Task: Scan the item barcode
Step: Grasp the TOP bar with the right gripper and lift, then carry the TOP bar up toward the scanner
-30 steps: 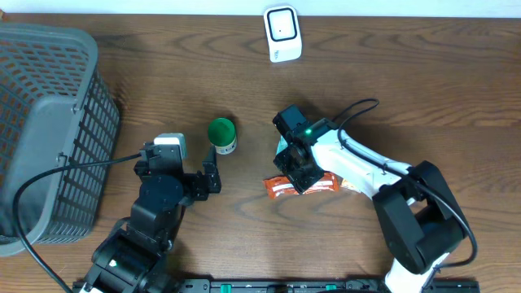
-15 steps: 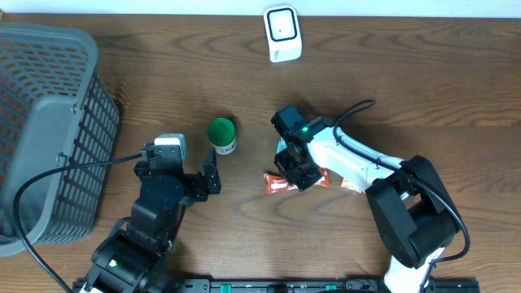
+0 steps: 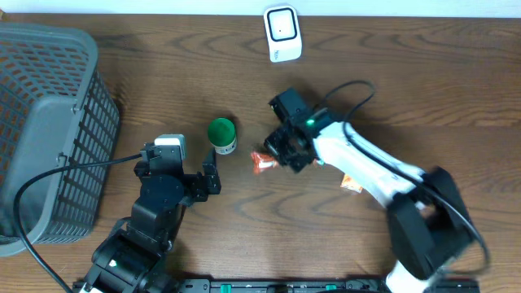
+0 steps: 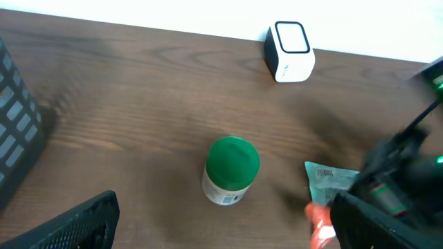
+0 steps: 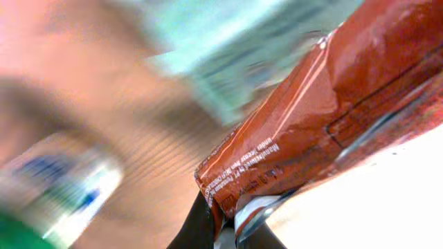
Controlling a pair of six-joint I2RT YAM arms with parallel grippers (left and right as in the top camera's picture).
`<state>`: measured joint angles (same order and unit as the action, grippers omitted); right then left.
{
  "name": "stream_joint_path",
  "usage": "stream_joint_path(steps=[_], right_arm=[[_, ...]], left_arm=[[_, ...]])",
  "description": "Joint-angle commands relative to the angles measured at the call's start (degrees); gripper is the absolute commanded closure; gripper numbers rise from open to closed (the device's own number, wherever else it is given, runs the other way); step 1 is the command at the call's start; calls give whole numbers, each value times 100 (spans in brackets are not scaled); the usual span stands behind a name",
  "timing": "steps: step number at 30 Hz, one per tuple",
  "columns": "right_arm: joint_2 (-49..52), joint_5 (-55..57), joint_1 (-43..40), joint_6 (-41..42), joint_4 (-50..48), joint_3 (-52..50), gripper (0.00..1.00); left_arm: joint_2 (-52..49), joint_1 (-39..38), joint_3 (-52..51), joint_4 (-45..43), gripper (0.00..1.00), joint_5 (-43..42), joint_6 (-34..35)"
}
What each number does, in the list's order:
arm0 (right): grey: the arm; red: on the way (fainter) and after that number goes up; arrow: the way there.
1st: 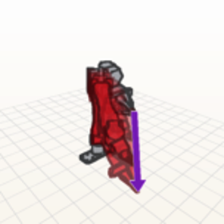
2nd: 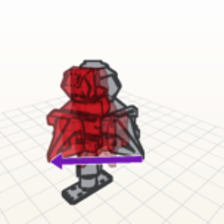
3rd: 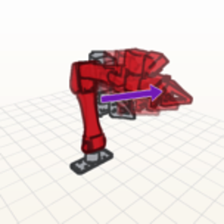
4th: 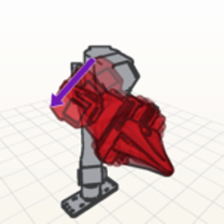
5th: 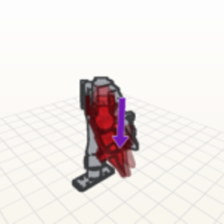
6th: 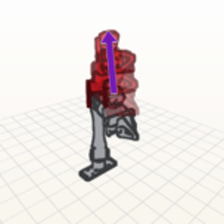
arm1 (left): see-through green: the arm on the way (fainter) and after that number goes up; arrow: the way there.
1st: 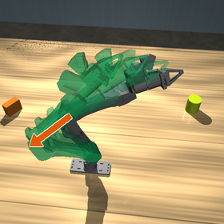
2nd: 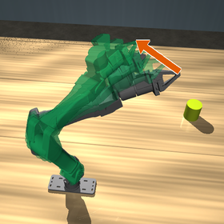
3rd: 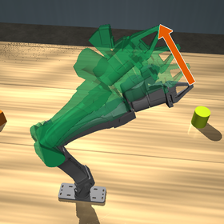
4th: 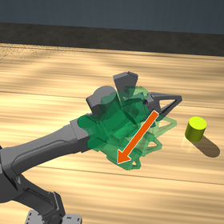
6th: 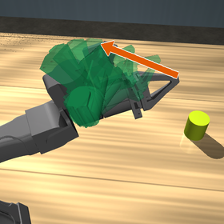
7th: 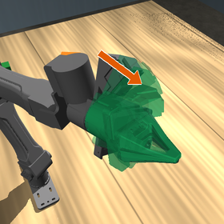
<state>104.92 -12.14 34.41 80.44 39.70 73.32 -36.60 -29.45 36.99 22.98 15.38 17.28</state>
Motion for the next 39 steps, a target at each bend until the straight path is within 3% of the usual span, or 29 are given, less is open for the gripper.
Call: stream_joint_path(steps=[1, 8, 18, 23, 27, 34, 39], right_arm=[[-973, 372, 22, -778, -57, 245, 98], [-1818, 367, 225, -1899, -103, 243, 98], [-1906, 153, 313, -3165, -472, 243, 99], [-1904, -28, 308, -4111, -1366, 243, 99], [-1840, -1029, 299, -5143, -2332, 232, 99], [-1405, -2822, -79, -5442, -3735, 232, 99], [-828, -4717, -564, -5410, -5652, 232, 99]], left_arm=[[33, 24, 9, 15, 2, 81, -74], [33, 24, 9, 15, 2, 79, -74], [31, 24, 9, 118, 2, 79, -74], [22, 24, 9, 188, 2, 79, -74], [0, 24, 9, 188, 2, 79, -74], [0, 24, 9, 190, 2, 79, -74], [0, 24, 9, 190, 2, 79, -74]])
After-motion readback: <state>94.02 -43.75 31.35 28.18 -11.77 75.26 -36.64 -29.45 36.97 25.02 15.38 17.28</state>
